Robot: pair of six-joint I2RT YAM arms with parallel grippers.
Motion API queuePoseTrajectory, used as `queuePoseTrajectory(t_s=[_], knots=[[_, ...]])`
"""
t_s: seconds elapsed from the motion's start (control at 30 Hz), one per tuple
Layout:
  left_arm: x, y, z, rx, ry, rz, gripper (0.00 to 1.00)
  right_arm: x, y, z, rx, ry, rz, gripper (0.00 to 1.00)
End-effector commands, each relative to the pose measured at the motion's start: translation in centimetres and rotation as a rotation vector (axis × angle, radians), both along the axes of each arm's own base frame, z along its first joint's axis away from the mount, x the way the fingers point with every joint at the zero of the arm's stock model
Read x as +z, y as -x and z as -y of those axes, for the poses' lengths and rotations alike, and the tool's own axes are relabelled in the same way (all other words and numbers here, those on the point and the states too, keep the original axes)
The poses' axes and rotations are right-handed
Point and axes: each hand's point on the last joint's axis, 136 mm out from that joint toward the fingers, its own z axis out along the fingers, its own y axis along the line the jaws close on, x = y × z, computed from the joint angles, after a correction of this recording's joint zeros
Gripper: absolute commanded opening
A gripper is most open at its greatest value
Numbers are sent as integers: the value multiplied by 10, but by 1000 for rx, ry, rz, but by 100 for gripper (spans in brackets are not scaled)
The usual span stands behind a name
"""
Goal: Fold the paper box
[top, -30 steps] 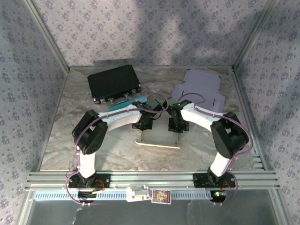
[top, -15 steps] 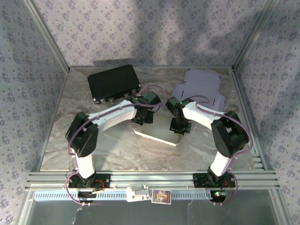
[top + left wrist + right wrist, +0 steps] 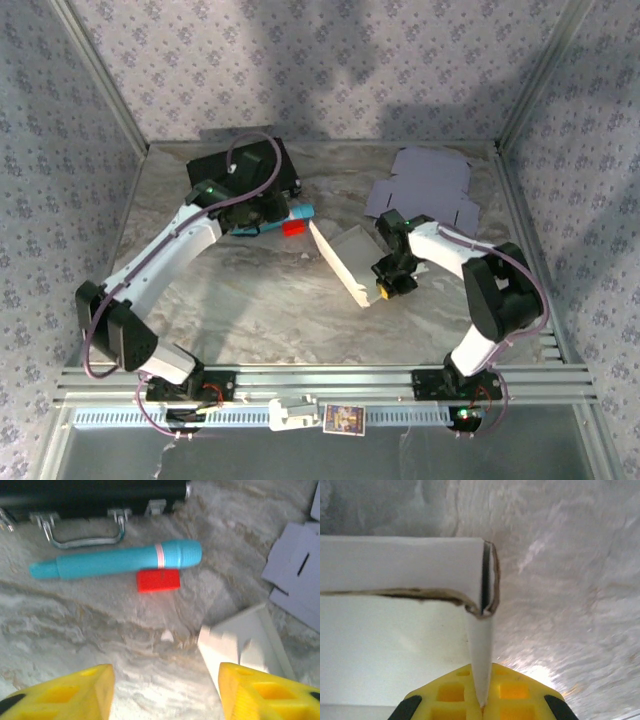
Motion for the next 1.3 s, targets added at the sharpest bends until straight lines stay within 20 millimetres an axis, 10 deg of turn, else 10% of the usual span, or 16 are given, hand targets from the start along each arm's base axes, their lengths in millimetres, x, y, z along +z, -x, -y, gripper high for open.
queuePoseTrajectory(t_s=[0.0, 0.5, 0.83, 1.07, 1.27], knots=[[-33, 29, 13, -83, 97, -138, 52, 7, -2, -13, -246, -67, -23, 0], [-110, 64, 35, -187, 164, -273, 44, -12, 3, -57, -424, -140, -121, 0], [-124, 56, 64, -240, 192, -274, 42, -4, -1, -56, -375, -151, -79, 40], [-120, 43, 71, -224, 172, -212, 39, 49, -18, -38, -219, -143, 74, 54], [-117, 36, 75, -218, 190, -183, 38, 146, -72, -26, 163, -96, 518, 58]])
